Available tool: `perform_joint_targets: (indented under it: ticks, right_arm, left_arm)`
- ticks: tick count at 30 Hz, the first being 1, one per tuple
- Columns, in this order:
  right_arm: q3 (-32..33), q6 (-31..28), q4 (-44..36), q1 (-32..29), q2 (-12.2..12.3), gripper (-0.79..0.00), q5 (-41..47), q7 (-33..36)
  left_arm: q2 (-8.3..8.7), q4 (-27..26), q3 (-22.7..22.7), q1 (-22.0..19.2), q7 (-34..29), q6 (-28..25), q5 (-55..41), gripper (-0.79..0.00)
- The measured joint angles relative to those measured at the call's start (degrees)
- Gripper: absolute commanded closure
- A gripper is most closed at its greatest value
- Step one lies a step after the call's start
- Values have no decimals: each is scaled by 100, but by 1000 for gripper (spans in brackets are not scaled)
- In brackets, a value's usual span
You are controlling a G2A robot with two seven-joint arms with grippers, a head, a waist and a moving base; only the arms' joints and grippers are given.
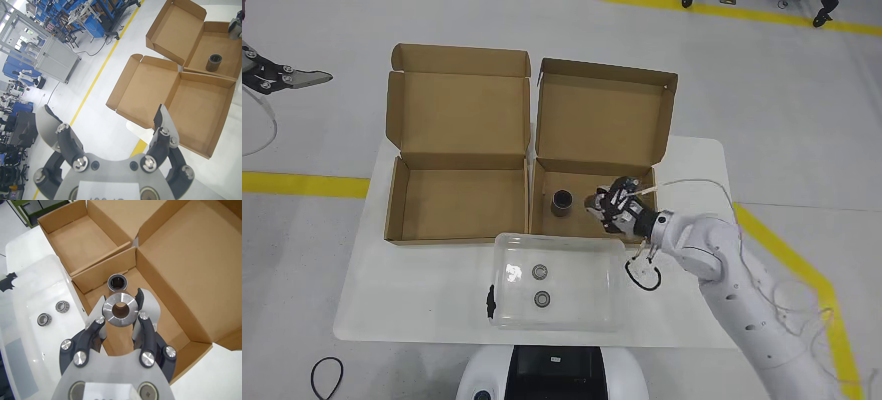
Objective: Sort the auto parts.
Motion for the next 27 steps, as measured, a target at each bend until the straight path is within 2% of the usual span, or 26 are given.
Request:
perform_joint_targets:
  ticks: [12,27]
  right_arm:
    - [-773,358,1034,966,-272,0,199,579]
    - [-1223,429,1858,1366,-480,0,285,623]
  left_arm:
    - [0,0,0,0,0,0,0,-785]
    - [0,0,0,0,0,0,0,-785]
